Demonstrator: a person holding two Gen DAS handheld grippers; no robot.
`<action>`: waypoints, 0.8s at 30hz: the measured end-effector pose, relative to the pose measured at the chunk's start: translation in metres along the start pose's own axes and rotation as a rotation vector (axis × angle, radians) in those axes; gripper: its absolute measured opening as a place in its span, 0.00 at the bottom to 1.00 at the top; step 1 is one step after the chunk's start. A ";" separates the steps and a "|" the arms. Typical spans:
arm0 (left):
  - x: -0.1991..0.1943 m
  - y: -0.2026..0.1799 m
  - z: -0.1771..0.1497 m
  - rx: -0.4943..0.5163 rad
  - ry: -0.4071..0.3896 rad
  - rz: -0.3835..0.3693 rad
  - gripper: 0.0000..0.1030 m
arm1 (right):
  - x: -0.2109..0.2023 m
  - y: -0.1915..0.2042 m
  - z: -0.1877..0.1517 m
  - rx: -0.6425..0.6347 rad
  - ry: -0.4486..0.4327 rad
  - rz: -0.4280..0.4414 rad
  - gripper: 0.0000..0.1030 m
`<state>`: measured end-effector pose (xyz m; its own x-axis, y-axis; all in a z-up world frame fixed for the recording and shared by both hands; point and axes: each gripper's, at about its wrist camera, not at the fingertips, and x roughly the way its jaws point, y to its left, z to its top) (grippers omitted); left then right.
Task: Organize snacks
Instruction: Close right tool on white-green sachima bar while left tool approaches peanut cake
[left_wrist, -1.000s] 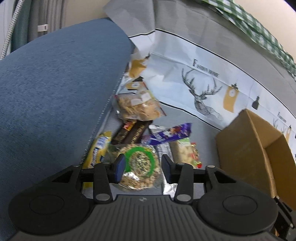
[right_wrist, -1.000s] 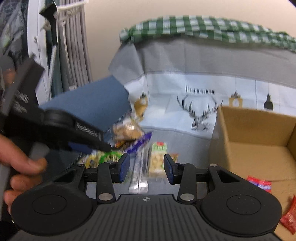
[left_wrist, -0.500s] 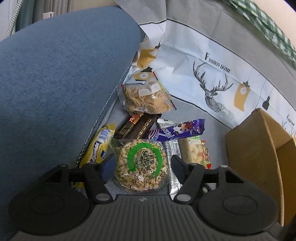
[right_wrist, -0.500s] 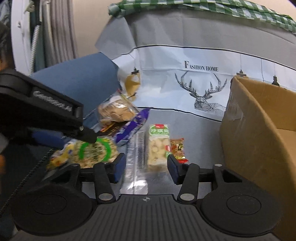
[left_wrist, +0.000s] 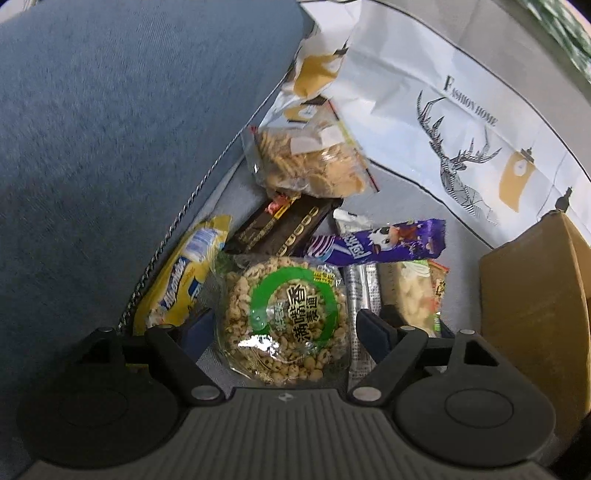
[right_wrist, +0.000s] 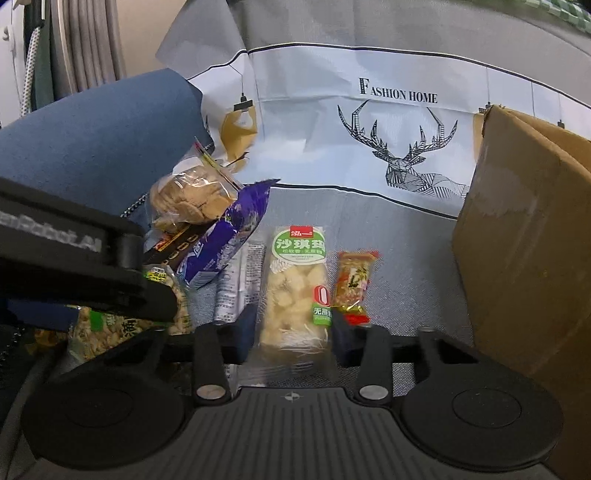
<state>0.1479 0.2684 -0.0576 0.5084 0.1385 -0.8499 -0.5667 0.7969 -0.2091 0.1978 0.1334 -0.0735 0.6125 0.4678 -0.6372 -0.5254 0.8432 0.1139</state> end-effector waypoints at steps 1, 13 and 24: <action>0.001 0.000 -0.001 -0.005 0.006 0.001 0.84 | -0.002 0.000 0.000 -0.007 -0.002 -0.002 0.37; 0.015 -0.008 -0.006 0.055 0.049 0.048 0.85 | -0.068 -0.011 -0.021 0.051 0.136 0.031 0.37; -0.001 -0.015 -0.025 0.215 0.051 0.054 0.79 | -0.122 0.000 -0.064 -0.026 0.235 0.089 0.37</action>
<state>0.1401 0.2417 -0.0654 0.4442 0.1586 -0.8818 -0.4386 0.8967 -0.0596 0.0852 0.0594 -0.0444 0.4107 0.4633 -0.7853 -0.5881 0.7928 0.1601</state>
